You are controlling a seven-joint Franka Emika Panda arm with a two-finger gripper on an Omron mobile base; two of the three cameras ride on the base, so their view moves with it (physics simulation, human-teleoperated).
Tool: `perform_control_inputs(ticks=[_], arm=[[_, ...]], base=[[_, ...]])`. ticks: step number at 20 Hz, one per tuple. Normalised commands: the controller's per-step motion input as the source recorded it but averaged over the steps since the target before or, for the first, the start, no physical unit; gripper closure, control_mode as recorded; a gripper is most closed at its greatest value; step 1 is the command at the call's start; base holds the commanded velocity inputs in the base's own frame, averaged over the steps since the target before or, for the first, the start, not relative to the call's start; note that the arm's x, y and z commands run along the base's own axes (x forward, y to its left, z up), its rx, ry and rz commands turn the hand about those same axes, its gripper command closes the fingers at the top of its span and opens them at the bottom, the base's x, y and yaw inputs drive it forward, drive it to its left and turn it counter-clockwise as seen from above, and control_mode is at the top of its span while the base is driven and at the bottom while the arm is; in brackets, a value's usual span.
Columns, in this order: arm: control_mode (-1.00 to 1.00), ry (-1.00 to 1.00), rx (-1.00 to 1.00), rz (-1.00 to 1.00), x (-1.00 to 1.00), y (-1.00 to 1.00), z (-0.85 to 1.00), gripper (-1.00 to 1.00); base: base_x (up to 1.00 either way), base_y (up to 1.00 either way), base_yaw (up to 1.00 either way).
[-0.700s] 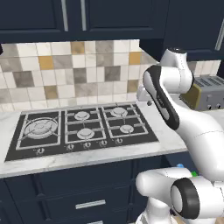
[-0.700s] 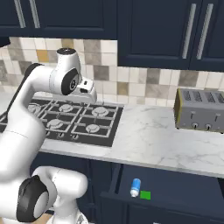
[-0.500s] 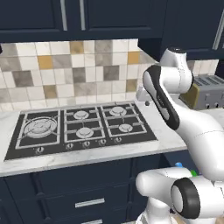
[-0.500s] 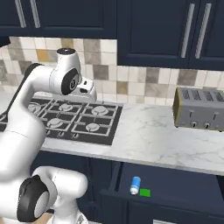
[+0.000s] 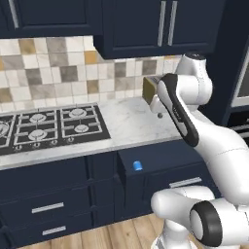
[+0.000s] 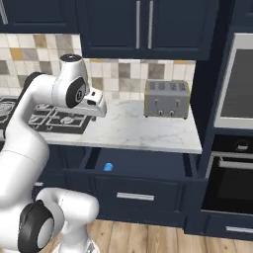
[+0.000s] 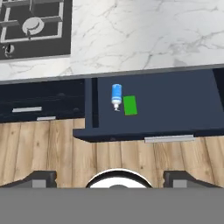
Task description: Restock the sink supplies by placing the sponge and soap dispenser on the counter and next to the sink. Make sure the soap dispenser is upright.
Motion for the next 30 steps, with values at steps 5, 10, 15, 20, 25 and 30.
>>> perform_control_inputs(ticks=[5,10,15,20,25,30], arm=[[1.00,0.00,0.00,0.00,0.00,0.00,0.00,-1.00],[1.00,0.00,0.00,0.00,0.00,0.00,0.00,-1.00],[1.00,0.00,0.00,0.00,0.00,0.00,0.00,-1.00],[-1.00,0.12,0.00,0.00,0.11,0.04,-0.46,-1.00],[-1.00,0.19,-0.12,0.00,0.38,0.78,-1.00,-1.00],[-1.00,0.18,-0.21,0.01,-0.02,0.76,-1.00,-1.00]], base=[[0.05,-0.77,-0.06],[0.12,-0.49,0.00],[0.10,-0.31,0.02],[0.00,0.00,0.00],[0.00,0.00,0.00],[0.00,0.00,0.00]])
